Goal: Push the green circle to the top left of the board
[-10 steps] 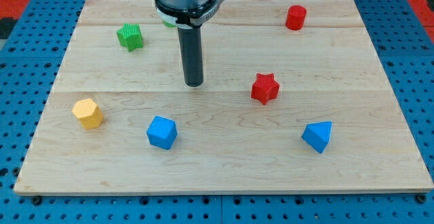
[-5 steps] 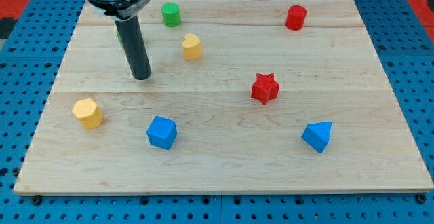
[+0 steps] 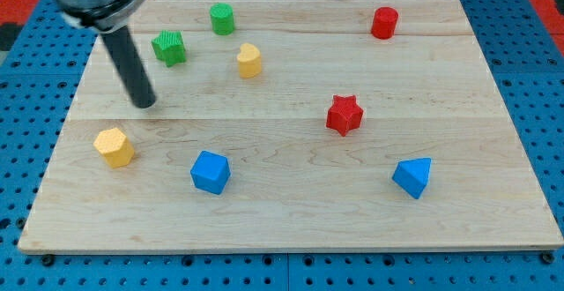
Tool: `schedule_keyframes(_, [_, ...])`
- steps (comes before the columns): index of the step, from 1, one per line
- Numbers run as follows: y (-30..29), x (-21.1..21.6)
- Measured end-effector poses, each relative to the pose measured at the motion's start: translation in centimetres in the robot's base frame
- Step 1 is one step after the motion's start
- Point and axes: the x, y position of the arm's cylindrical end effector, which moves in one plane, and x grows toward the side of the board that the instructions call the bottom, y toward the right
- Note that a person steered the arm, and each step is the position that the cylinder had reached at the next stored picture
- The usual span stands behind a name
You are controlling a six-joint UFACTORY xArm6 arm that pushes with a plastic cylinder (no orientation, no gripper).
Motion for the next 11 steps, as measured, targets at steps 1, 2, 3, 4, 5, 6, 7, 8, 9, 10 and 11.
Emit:
schedule_keyframes(1, [12.7,-1.9])
schedule_keyframes(2, [16.3,-2.5])
schedule_keyframes(3, [17.4,-4.6])
schedule_keyframes(4, [17.4,-5.3])
schedule_keyframes(5, [17.4,-5.4])
schedule_keyframes(6, [17.3,-5.4])
schedule_keyframes(7, [17.3,-5.4])
schedule_keyframes(8, [17.3,-5.4])
schedule_keyframes(9, [17.2,-5.4])
schedule_keyframes(10, [16.4,-6.3])
schedule_keyframes(11, [16.4,-10.2])
